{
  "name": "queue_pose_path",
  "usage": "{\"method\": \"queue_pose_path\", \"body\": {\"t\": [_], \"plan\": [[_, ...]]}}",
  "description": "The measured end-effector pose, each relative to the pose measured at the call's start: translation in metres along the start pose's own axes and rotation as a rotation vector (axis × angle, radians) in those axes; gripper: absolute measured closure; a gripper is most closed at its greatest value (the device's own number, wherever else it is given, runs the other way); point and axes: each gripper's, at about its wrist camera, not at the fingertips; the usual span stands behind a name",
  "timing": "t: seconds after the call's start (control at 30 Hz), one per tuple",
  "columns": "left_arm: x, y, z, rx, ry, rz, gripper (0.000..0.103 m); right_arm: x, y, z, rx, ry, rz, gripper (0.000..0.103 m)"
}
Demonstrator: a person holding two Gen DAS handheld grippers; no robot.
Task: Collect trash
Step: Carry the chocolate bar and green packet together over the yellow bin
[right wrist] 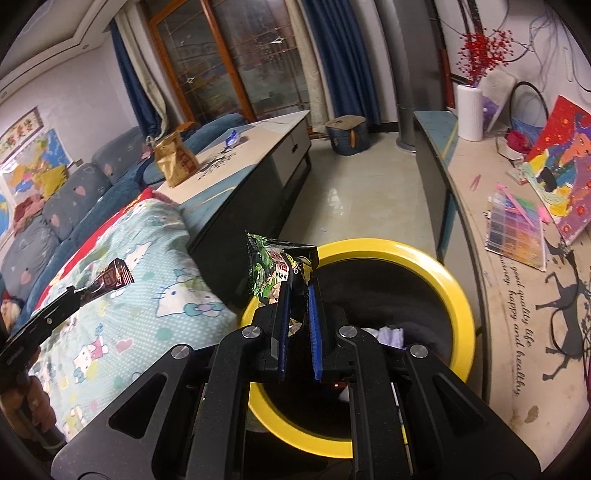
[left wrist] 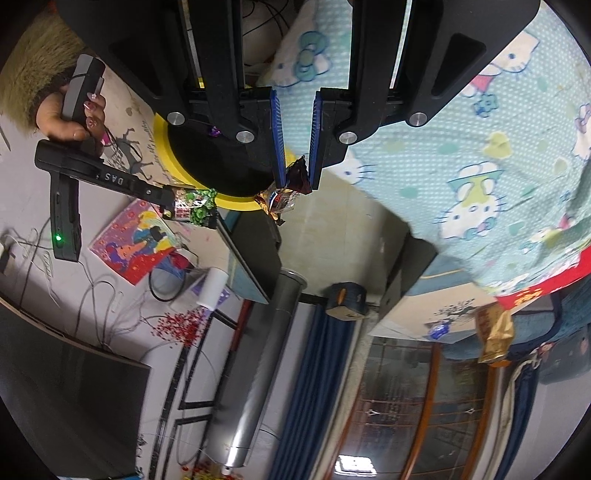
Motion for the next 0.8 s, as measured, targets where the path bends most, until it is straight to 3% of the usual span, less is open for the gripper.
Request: {"method": "queue_pose_path", "body": {"t": [0.8], "plan": [[-0.046, -0.028, -0.067, -0.155, -0.076, 0.105, 0.091, 0.004, -0.022, -0.065, -0.142, -0.12, 0.046, 0.097]]}}
Point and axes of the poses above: each gripper's, at about its wrist camera, not at the fingertips, and x roughly against the way its jaws point, z to its left, y to its top, and after that the axes turned 7 degrees about x, right-handed
